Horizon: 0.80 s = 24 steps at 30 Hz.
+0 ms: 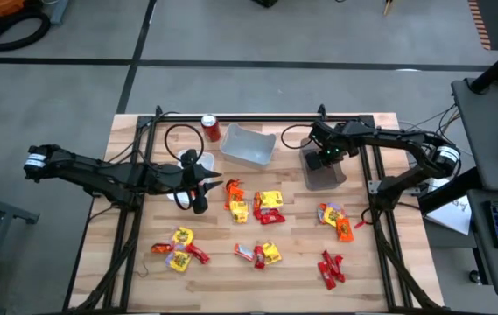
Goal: Sort candy
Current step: Put the red chocolate into the black bin, then put the yellow candy into the gray bin
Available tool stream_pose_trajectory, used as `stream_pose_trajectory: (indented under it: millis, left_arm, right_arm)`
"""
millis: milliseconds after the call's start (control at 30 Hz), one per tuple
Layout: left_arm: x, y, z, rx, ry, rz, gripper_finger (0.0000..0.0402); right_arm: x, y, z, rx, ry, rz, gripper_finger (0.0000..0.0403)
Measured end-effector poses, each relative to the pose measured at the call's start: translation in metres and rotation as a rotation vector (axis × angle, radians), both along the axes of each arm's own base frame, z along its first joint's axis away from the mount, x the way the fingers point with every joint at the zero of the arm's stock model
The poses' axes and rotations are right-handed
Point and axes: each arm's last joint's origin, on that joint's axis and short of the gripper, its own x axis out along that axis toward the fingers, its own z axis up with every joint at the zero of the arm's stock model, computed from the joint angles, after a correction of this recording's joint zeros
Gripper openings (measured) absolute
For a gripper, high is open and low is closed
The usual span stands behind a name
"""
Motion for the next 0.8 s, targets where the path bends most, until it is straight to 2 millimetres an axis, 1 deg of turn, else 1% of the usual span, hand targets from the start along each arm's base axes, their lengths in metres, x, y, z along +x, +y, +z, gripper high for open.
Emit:
stream_pose_trajectory:
  millis: [267, 400, 600, 800]
  left_arm:
    - [0.0, 0.0, 0.0, -0.003, -0.001, 0.001, 0.0091]
    - [0.0, 0.0, 0.0, -0.011, -0.004, 0.005, 0.0091]
    - [0.0, 0.0, 0.0, -0.043, -0.012, 0.015, 0.0091]
    - [0.0, 0.0, 0.0, -0.076, -0.022, 0.029, 0.0091]
  right_arm:
    - [0.0, 0.0, 0.0, 0.0, 0.0, 0.001, 0.0099]
    - [-0.001, 0.001, 0.002, -0.005, -0.007, 0.027, 0.0108]
    - [-0.005, 0.006, 0.018, 0.009, -0.102, 0.047, 0.0105]
    - [-0.014, 0.013, 0.041, -0.048, -0.199, 0.053, 0.0107]
